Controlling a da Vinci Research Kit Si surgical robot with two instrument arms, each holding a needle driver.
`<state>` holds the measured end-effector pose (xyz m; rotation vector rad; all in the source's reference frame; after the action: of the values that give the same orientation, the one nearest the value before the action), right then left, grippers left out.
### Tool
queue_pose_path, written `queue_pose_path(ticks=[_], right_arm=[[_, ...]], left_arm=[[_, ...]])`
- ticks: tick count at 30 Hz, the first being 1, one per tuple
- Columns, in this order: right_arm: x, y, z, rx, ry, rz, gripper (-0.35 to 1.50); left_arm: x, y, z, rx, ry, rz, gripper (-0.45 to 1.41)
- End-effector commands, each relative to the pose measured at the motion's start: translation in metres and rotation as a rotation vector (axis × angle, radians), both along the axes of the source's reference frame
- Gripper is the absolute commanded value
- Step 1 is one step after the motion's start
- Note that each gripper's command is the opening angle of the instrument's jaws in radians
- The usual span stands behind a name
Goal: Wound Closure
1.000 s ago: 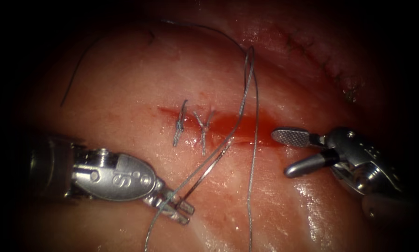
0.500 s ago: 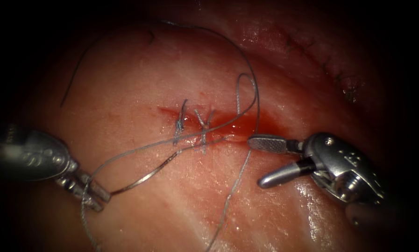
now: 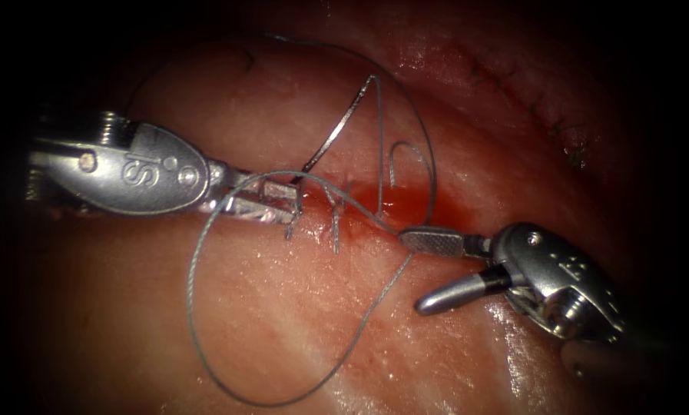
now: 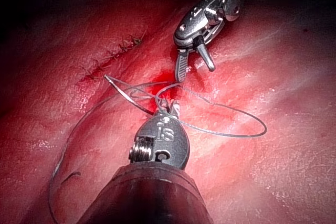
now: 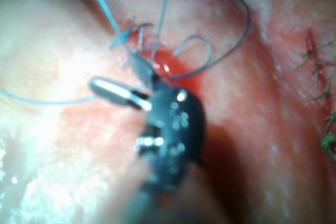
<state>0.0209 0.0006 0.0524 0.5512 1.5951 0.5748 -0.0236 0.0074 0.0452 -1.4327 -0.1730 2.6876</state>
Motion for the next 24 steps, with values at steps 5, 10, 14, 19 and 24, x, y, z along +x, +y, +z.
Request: queue_pose_path(ticks=[5, 10, 14, 19, 24], right_arm=[[0.0004, -0.0016, 0.0, -0.008, 0.0, 0.004, 1.27], [0.0001, -0.0021, -0.0009, -0.044, -0.037, 0.031, 1.27], [0.0011, -0.0028, -0.0017, -0.101, -0.116, 0.027, 1.29], [0.0029, -0.0036, -0.0046, -0.136, -0.164, -0.003, 1.37], [0.0041, -0.0049, -0.0088, -0.135, -0.138, -0.076, 1.47]], left_arm=[[-0.0044, 0.0046, -0.0018, -0.134, -0.098, -0.096, -0.45], [-0.005, 0.0054, -0.0031, -0.142, -0.119, -0.119, -0.45], [-0.0051, 0.0049, -0.003, -0.146, -0.112, -0.128, -0.45], [-0.0046, 0.0039, -0.0007, -0.163, -0.087, -0.135, -0.45], [-0.0042, 0.003, 0.0017, -0.181, -0.078, -0.134, -0.45]])
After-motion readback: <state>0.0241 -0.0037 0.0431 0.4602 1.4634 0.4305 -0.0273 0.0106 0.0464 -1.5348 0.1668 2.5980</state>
